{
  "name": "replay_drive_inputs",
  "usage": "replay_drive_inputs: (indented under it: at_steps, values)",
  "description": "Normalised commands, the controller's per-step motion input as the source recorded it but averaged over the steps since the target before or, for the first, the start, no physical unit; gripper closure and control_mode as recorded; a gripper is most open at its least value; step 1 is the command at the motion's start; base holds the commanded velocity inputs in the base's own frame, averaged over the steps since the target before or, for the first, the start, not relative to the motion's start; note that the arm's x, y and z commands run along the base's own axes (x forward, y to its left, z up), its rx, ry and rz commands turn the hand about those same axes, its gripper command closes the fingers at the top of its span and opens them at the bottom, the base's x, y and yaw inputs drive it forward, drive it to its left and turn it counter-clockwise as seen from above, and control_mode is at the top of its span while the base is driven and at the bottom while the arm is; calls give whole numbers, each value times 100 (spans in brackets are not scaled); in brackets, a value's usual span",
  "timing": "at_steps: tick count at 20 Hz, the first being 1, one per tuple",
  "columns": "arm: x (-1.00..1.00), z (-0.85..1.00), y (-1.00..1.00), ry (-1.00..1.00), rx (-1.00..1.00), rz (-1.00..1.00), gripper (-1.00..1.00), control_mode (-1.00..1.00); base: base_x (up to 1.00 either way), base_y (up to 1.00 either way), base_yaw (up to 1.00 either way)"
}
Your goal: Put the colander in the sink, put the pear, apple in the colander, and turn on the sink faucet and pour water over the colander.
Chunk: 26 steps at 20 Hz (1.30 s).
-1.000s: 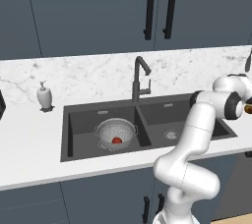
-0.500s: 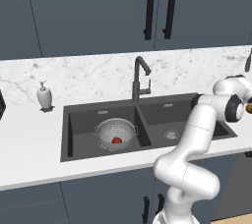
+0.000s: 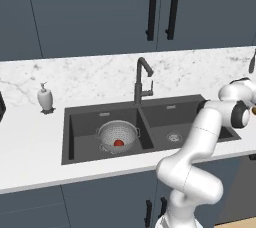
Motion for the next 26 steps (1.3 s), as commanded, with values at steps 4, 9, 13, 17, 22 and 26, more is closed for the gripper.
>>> replay_drive_inputs:
  at_steps: [4, 9, 13, 17, 22, 26]
  values:
    - [0, -26, -1, 3, 0, 0, -100, -100, 0, 0, 0]
    - [0, -25, 0, 1, 0, 0, -100, -100, 0, 0, 0]
    - [0, -24, 0, 0, 0, 0, 100, -100, 0, 0, 0]
    - [-5, -24, 0, 1, 0, 0, 100, -100, 0, 0, 0]
    - [-33, -3, 3, 4, 2, 1, 100, -100, 0, 0, 0]
    - [-41, 26, 42, -4, 0, 5, 100, -100, 0, 0, 0]
